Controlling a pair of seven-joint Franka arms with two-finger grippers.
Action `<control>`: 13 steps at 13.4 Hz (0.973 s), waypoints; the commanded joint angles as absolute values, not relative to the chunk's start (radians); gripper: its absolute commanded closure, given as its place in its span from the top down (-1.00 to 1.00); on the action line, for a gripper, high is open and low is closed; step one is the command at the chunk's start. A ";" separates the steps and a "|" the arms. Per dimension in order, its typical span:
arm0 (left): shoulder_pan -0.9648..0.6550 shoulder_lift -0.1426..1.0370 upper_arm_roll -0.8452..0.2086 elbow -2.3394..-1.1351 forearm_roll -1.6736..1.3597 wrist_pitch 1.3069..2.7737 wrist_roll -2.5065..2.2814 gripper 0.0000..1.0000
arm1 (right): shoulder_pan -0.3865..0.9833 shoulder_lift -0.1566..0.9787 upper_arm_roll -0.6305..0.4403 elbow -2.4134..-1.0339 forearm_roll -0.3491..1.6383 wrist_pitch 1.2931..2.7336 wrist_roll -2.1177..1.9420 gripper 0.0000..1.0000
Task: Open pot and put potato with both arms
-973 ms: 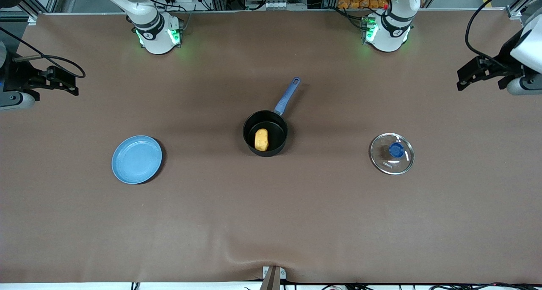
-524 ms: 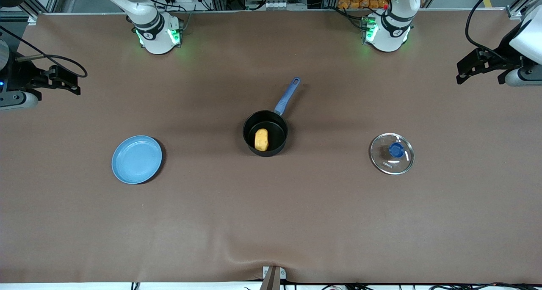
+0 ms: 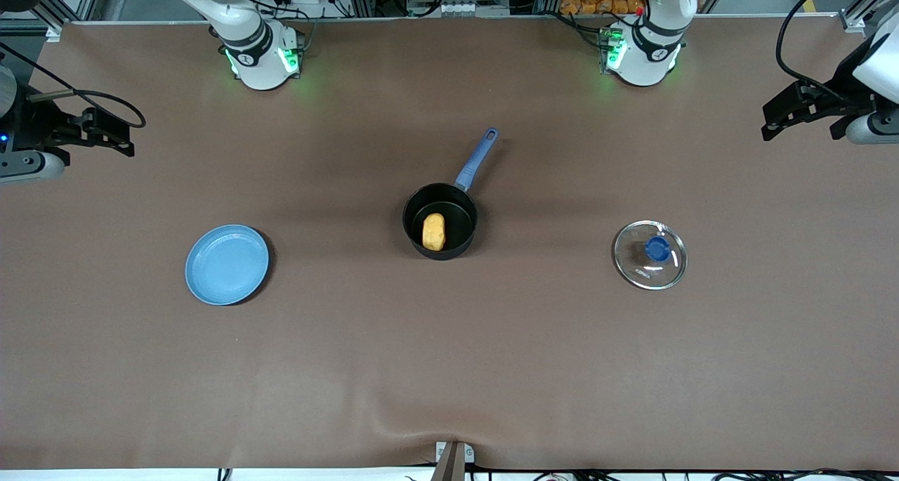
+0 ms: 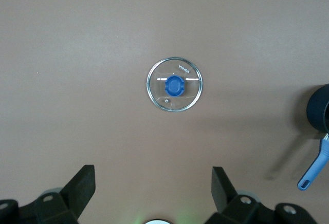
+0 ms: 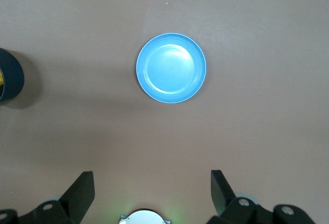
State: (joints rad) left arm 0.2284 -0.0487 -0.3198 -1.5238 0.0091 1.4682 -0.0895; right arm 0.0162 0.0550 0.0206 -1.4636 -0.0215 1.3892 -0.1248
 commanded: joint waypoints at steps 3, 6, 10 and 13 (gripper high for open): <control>0.239 -0.049 -0.322 -1.514 0.002 1.463 -0.101 1.00 | 0.021 0.038 0.020 -1.471 -0.020 1.381 -0.106 1.00; 0.238 -0.049 -0.322 -1.514 0.002 1.463 -0.100 1.00 | 0.020 0.038 0.018 -1.474 -0.020 1.379 -0.106 1.00; 0.238 -0.049 -0.324 -1.514 0.002 1.463 -0.098 1.00 | 0.018 0.038 0.018 -1.474 -0.020 1.371 -0.107 1.00; 0.238 -0.049 -0.324 -1.514 0.002 1.463 -0.098 1.00 | 0.021 0.038 0.018 -1.473 -0.020 1.371 -0.106 1.00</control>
